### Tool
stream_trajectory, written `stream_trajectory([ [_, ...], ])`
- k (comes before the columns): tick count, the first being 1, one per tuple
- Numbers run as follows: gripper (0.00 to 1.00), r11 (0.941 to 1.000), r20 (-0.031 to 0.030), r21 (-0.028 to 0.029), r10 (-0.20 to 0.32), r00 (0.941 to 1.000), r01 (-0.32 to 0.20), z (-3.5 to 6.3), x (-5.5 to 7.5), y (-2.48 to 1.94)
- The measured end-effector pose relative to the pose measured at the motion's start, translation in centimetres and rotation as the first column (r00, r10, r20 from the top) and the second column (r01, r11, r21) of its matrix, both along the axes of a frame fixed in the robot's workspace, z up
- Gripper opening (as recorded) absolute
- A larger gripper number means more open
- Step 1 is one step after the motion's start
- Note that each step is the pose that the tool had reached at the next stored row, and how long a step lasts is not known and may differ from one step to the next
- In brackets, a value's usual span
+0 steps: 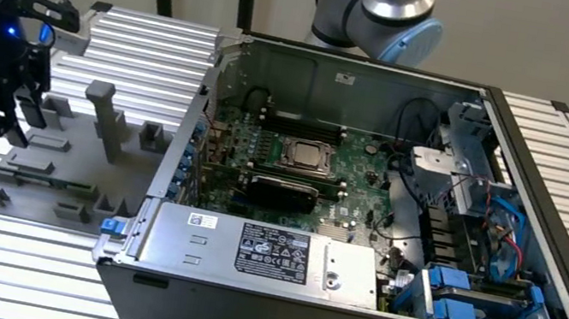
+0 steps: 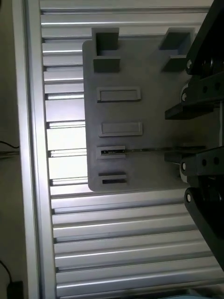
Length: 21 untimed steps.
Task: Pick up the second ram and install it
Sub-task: 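Pick up the second ram and move it above second insertion slot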
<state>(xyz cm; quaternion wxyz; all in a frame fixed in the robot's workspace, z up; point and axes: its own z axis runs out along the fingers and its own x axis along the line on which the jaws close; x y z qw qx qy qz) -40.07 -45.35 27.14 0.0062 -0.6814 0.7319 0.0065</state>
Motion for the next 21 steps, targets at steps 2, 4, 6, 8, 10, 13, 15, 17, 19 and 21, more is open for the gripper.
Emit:
stream_trajectory([
  [2,0.42,1.0,-0.0002,-0.0001,0.007,1.0,-0.007,-0.36,0.0,-0.18],
  [4,0.42,0.9999,0.0,0.0001,0.015,0.9999,-0.015,-0.74,0.0,-0.33],
  [6,0.42,0.9997,-0.0001,0.0,0.023,0.9997,-0.023,-1.09,0.0,-0.44],
  [8,0.42,0.9995,-0.0001,0.0001,0.03,0.9995,-0.03,-1.46,0.0,-0.53],
  [10,0.42,0.9993,-0.0002,-0.0001,0.036,0.9993,-0.036,-1.82,0.0,-0.62],
  [13,0.42,0.999,-0.0001,0.0,0.046,0.999,-0.046,-2.37,0.0,-0.7],
  [15,0.42,0.9989,-0.0001,0.0,0.046,0.9989,-0.046,-2.73,0.0,-0.7],
  [17,0.42,0.9989,-0.0002,0.0,0.048,0.9989,-0.048,-3.09,0.0,-0.7],
  [19,0.42,0.9988,-0.0001,0.0,0.049,0.9988,-0.049,-3.46,0.0,-0.7],
  [21,0.42,0.9987,-0.0002,0.0,0.051,0.9987,-0.051,-3.82,0.0,-0.7],
])
